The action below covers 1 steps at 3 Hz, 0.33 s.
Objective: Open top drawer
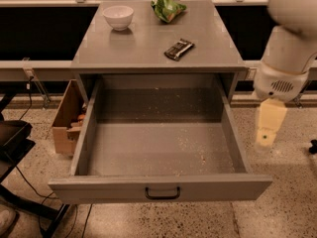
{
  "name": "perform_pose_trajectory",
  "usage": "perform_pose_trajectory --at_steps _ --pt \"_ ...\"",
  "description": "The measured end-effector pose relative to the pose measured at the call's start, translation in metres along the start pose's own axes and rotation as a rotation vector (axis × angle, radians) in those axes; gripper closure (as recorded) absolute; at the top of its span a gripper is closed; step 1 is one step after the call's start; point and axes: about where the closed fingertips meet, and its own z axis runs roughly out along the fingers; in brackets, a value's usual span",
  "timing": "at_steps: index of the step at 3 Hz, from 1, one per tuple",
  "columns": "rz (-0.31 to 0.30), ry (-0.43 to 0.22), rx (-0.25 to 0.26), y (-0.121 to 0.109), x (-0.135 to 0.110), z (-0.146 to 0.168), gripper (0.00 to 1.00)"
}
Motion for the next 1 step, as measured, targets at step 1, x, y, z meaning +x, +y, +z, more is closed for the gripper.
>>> perform_pose_trajectory --at_steps 1 --pt "0.173 -0.16 0.17 -0.0247 0.0727 -0.0737 0.0"
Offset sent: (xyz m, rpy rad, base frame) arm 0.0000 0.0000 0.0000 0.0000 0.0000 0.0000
